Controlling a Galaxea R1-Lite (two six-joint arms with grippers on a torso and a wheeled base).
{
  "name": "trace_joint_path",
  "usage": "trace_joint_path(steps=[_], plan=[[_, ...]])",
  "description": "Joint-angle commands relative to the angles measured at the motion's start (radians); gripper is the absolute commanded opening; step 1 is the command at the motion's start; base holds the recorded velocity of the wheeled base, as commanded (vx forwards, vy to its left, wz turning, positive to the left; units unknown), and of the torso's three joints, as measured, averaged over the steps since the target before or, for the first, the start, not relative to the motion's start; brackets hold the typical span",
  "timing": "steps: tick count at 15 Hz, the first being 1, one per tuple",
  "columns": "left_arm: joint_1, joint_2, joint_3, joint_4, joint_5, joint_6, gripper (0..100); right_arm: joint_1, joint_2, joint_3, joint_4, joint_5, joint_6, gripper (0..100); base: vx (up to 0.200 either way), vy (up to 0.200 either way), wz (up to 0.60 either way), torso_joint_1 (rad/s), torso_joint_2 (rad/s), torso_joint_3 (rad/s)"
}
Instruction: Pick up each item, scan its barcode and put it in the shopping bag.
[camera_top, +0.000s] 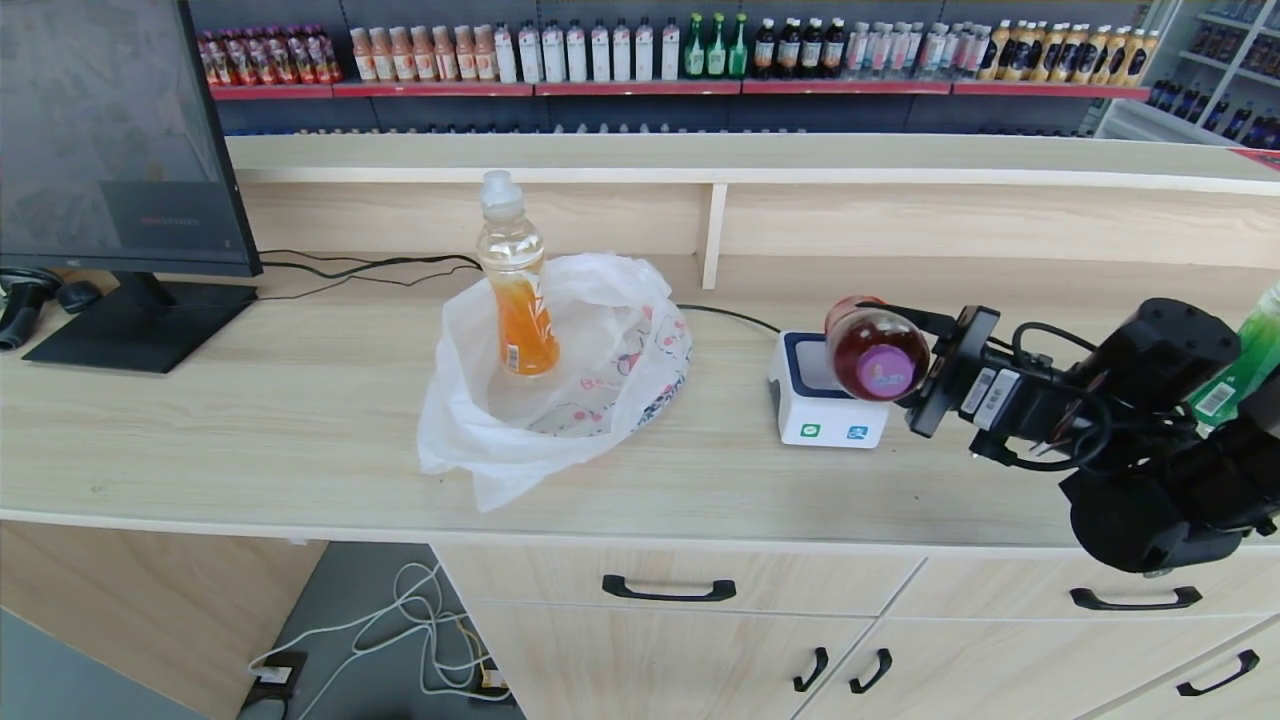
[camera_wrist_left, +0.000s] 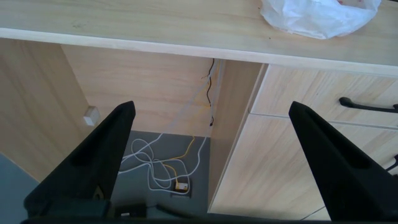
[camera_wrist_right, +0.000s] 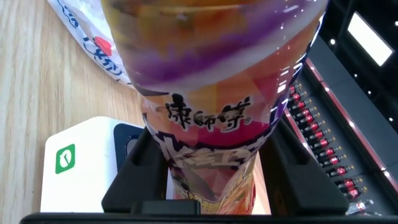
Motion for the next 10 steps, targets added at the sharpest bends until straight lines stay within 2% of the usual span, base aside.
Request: trace_joint_path(steps=[1, 4, 10], plan=[[0.0, 0.0, 0.001, 0.0, 0.0, 0.0, 100, 0.001, -0.046, 0.008, -0.004, 0.001, 0.021, 0, 0.0, 0.0, 0.0, 0.0, 0.0, 0.0], [0.0, 0.0, -0.001, 0.0, 0.0, 0.0, 100, 0.004, -0.083, 0.015, -0.004, 0.004, 0.084, 0, 0.0, 0.0, 0.0, 0.0, 0.0, 0.0], [0.0, 0.0, 0.001, 0.0, 0.0, 0.0, 100, 0.049, -0.262, 0.193, -0.004, -0.019, 0.253, 0, 0.0, 0.0, 0.0, 0.0, 0.0, 0.0]])
